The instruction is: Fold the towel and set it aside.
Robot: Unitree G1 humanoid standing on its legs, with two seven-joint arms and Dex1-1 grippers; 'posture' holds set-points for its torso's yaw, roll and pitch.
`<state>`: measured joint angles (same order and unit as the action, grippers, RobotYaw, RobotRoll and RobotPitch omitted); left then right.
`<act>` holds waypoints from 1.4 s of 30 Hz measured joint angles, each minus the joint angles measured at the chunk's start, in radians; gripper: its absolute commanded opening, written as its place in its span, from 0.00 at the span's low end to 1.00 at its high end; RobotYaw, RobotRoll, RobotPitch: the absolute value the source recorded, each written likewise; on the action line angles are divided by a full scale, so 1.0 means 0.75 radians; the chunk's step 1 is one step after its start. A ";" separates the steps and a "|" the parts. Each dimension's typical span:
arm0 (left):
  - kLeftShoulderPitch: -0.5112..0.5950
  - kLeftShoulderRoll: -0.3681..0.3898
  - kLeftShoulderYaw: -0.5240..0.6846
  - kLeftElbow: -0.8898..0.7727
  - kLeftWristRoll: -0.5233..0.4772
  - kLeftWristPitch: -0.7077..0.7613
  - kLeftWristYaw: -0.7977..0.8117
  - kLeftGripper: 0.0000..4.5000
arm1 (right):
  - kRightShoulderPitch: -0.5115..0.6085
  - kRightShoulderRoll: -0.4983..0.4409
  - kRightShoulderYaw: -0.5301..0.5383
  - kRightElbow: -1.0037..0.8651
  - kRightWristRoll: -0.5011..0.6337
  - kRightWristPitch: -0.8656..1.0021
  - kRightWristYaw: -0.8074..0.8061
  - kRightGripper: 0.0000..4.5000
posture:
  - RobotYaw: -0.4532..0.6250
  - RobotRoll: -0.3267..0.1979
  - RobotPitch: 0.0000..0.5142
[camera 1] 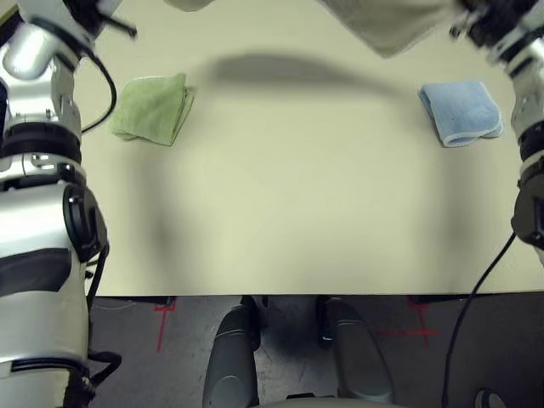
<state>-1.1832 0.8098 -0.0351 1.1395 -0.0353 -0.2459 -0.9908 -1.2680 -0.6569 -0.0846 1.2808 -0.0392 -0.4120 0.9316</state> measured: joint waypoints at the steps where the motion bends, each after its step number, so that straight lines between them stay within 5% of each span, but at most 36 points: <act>1: 0.047 0.020 -0.054 -0.045 0.027 0.070 -0.137 0.00 | 0.001 -0.021 0.048 -0.001 -0.038 0.003 0.067 0.00 | 0.34 0.62 0.44; 7: 0.166 0.146 -0.200 -0.225 0.140 0.281 -0.493 0.00 | 0.050 -0.111 0.275 -0.008 -0.238 -0.114 0.327 0.00 | 0.33 0.62 0.44; 16: 0.194 0.260 -0.336 -0.360 0.227 0.343 -0.791 0.00 | 0.045 -0.131 0.363 -0.030 -0.278 -0.181 0.633 0.00 | 0.33 0.62 0.44; 23: 0.288 0.318 -0.437 -0.552 0.015 0.569 -0.820 0.00 | 0.061 -0.137 0.359 -0.032 -0.268 -0.242 0.662 0.00 | 0.32 0.62 0.44; 33: 0.339 0.562 -0.639 -1.008 -0.335 0.978 -0.822 0.00 | 0.058 -0.125 0.389 -0.029 -0.321 -0.311 0.570 0.00 | 0.32 0.62 0.44; 42: 0.306 0.609 -0.751 -1.078 -0.360 0.982 -0.822 0.00 | 0.054 -0.159 0.400 -0.027 -0.329 -0.317 0.622 0.00 | 0.32 0.62 0.42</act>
<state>-0.9534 1.2665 -0.5980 0.3313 -0.3055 0.4905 -1.6072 -1.2274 -0.7763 0.2153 1.2602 -0.2863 -0.6497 1.3984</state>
